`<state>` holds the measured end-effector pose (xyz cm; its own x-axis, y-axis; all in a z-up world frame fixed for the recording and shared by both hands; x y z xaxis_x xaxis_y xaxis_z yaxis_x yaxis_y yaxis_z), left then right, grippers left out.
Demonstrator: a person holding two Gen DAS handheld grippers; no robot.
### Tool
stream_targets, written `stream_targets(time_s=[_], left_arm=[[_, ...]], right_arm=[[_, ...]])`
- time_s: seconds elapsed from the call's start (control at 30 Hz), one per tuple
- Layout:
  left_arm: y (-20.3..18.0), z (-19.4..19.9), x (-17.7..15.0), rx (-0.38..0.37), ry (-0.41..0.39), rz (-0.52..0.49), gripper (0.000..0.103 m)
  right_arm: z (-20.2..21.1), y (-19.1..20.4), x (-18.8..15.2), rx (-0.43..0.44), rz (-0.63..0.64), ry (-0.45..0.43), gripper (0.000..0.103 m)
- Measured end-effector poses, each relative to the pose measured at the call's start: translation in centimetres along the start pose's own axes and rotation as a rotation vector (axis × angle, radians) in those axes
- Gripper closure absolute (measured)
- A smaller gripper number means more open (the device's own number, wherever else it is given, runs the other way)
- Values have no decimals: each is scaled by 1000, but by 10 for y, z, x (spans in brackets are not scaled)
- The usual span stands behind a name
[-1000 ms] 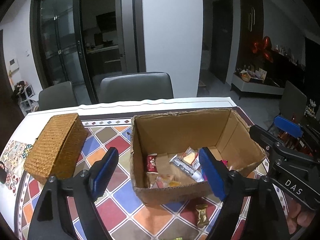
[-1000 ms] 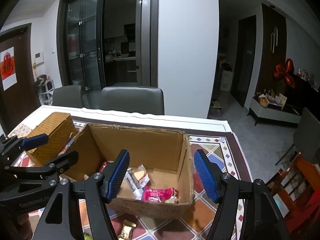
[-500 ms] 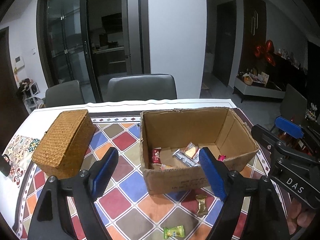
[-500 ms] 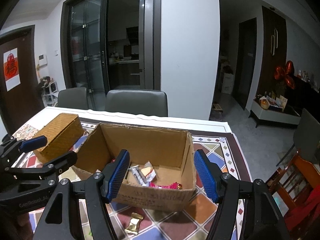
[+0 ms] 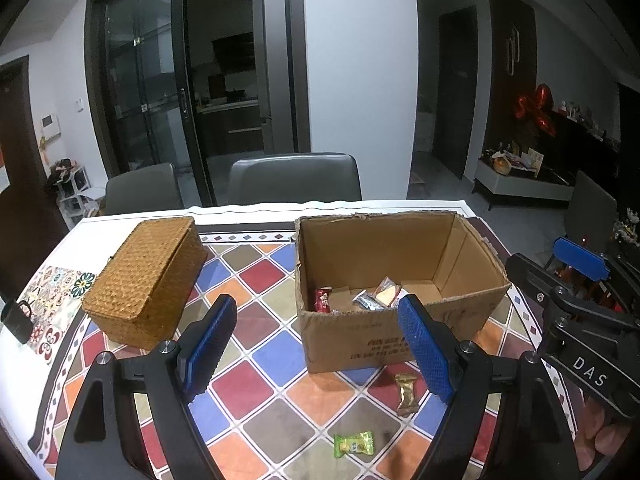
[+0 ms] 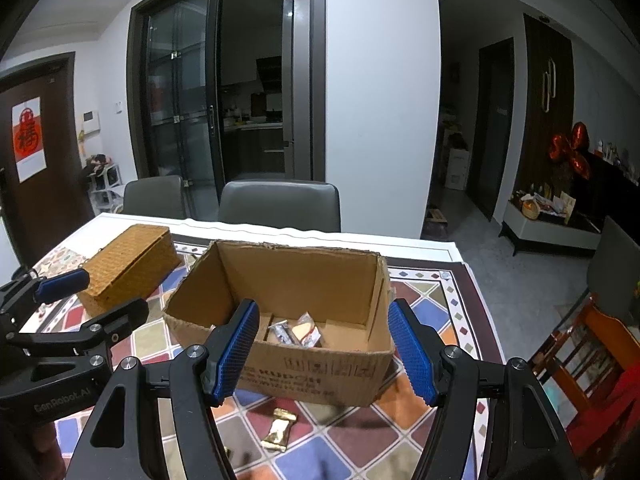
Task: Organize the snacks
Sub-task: 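Withdraw both tools from the box toward the green candy and gold candy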
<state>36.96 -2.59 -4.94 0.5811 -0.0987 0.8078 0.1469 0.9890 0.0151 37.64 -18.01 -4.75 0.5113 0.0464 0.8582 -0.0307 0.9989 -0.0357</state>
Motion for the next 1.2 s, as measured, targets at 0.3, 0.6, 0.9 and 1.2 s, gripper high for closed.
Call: stream_targets(time_s=[0.3, 0.6, 0.9, 1.2], left_arm=[[-1, 11, -22, 16, -1, 10, 20], [0, 16, -42, 39, -3, 23, 20], [-2, 13, -66, 38, 21, 31, 20], [-4, 1, -90, 28, 66, 26, 20]], right_arm=[[8, 2, -15, 1, -3, 7, 35], [10, 5, -35, 4, -1, 26, 35], [8, 11, -54, 13, 10, 52, 35], [1, 13, -75, 16, 20, 84, 35]])
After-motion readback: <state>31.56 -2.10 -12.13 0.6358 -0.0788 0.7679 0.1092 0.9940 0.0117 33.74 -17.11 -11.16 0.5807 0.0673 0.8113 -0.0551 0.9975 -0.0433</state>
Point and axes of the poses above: each gripper's, at about its wrist camera, not at the fingertips, and z roughly against the way its jaws point, y to its left, x to its top, the point moved 4 cm from there along -z, roughly the way its jaws point, and after that the axes turned 2 degrees about -x, right-handed, at the moved point
